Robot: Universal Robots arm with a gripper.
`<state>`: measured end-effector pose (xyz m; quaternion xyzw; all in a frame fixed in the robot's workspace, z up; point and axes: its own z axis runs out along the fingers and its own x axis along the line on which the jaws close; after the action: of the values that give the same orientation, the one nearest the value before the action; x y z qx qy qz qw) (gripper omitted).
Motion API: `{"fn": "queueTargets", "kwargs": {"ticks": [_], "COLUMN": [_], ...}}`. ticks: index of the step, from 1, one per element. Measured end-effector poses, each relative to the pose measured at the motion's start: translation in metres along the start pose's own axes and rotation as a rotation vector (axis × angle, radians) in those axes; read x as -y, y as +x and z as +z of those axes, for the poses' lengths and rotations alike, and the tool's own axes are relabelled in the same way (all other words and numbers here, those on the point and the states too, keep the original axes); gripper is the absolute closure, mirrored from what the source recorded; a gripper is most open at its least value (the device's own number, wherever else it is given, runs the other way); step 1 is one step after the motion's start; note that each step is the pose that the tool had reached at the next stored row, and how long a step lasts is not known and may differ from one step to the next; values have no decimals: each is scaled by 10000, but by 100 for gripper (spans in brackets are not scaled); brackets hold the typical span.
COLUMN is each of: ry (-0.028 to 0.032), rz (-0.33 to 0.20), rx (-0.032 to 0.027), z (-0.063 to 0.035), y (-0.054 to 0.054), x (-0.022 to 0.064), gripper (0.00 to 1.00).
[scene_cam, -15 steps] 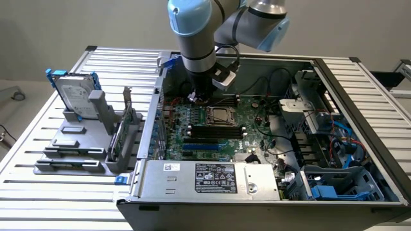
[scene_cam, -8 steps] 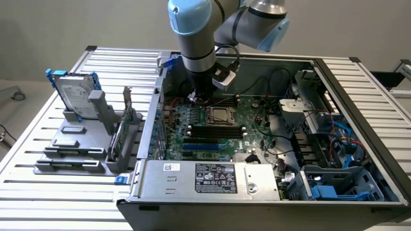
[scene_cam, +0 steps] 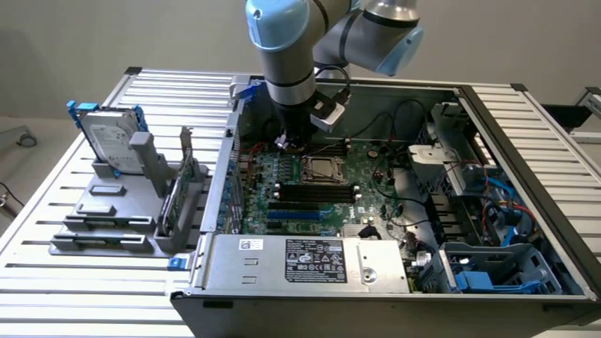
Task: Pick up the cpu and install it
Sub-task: 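Install the first cpu locking lever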
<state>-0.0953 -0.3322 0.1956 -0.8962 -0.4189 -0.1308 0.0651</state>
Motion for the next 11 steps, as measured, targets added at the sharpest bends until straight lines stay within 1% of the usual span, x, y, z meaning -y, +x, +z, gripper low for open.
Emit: {"fn": "queueTargets", "kwargs": {"ticks": [7, 11], "ry": [-12, -14], "rz": [-4, -1], "rx": [15, 13], "z": [-29, -41], "y": [9, 13], "x": [0, 0], "gripper": [89, 89]}}
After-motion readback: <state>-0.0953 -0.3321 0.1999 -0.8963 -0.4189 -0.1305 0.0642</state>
